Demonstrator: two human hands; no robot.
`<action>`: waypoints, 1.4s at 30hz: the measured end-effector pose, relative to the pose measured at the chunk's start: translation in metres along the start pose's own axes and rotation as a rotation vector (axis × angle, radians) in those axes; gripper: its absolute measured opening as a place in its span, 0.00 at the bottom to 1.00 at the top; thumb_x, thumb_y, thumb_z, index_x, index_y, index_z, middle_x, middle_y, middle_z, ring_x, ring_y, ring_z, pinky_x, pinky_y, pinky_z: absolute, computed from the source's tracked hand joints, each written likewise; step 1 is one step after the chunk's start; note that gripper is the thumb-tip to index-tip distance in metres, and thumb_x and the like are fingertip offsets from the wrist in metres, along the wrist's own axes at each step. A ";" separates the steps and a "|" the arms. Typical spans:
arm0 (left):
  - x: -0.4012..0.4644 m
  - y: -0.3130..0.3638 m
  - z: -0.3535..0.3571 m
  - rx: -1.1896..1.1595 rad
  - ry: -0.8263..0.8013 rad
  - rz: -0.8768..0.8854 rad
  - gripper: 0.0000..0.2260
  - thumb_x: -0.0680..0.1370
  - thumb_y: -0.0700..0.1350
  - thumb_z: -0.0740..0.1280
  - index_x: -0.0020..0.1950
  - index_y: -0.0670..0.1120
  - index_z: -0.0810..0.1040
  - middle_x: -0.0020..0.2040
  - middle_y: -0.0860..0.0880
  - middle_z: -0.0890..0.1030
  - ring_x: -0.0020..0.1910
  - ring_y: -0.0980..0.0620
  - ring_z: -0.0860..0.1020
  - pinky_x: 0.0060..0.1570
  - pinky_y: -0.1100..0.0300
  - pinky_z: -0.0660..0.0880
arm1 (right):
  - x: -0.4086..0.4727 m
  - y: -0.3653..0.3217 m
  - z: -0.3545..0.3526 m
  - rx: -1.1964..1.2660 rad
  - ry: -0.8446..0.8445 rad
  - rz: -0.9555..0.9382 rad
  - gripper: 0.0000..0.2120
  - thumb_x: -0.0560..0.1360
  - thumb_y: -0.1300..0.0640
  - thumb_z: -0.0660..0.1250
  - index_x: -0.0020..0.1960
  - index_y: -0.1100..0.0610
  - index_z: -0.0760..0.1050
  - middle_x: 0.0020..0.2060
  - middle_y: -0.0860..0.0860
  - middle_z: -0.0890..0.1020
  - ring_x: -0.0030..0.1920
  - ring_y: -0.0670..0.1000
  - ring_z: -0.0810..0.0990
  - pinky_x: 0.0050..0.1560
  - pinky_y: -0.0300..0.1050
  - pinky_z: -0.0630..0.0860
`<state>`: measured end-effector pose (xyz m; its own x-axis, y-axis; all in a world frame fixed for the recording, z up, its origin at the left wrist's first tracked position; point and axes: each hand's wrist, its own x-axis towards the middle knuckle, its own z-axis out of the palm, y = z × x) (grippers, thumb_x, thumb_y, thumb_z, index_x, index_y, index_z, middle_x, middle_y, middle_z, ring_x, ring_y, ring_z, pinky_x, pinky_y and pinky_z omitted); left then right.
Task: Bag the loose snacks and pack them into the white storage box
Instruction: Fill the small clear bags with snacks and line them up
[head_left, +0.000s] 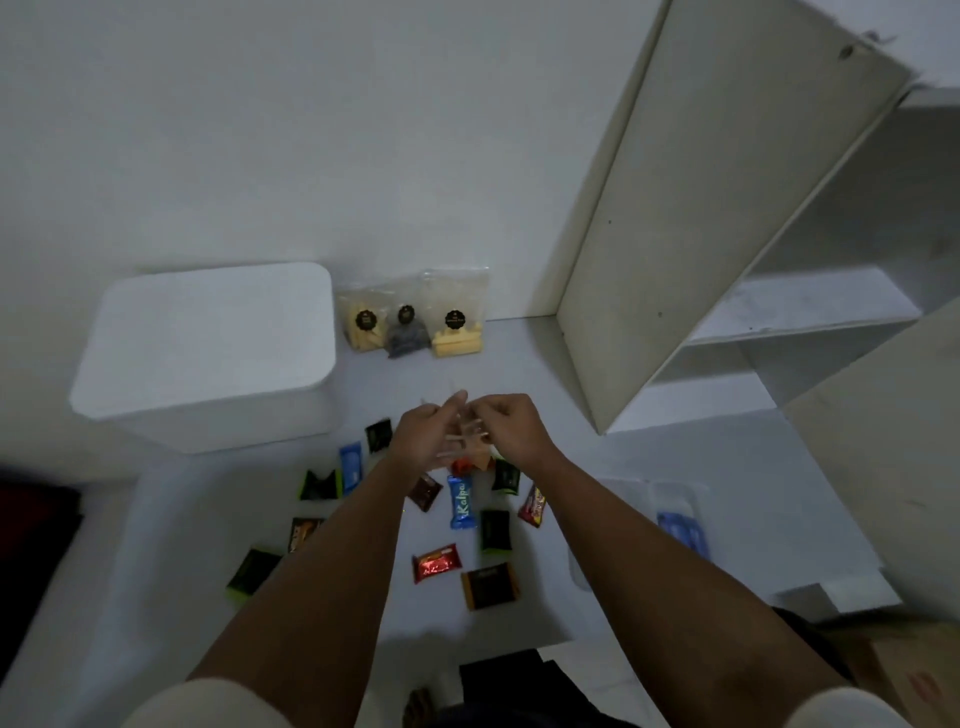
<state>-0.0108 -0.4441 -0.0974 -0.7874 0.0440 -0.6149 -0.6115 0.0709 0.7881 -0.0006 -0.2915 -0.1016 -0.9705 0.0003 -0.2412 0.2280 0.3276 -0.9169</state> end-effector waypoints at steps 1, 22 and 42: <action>-0.008 -0.002 -0.007 0.004 0.010 0.019 0.22 0.74 0.63 0.71 0.48 0.43 0.82 0.47 0.44 0.86 0.47 0.46 0.85 0.49 0.50 0.83 | -0.008 -0.005 0.006 -0.041 -0.008 -0.046 0.10 0.75 0.58 0.66 0.47 0.53 0.87 0.42 0.50 0.88 0.45 0.51 0.87 0.51 0.53 0.83; -0.099 -0.025 -0.077 0.288 0.161 0.211 0.16 0.70 0.52 0.67 0.36 0.38 0.81 0.38 0.38 0.85 0.41 0.39 0.85 0.42 0.47 0.82 | -0.087 -0.046 0.080 -0.551 0.224 -0.259 0.19 0.79 0.57 0.64 0.69 0.58 0.77 0.58 0.56 0.81 0.57 0.56 0.80 0.56 0.53 0.78; -0.121 -0.021 -0.089 0.357 0.225 0.501 0.11 0.83 0.51 0.62 0.54 0.44 0.77 0.50 0.49 0.80 0.48 0.51 0.77 0.46 0.55 0.71 | -0.099 -0.068 0.057 -0.306 0.046 -0.259 0.14 0.81 0.64 0.60 0.55 0.52 0.82 0.53 0.53 0.82 0.45 0.52 0.82 0.45 0.50 0.80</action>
<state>0.0906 -0.5393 -0.0369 -0.9911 -0.0496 -0.1238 -0.1331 0.4242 0.8957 0.0848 -0.3676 -0.0332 -0.9969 -0.0789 0.0063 -0.0517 0.5888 -0.8066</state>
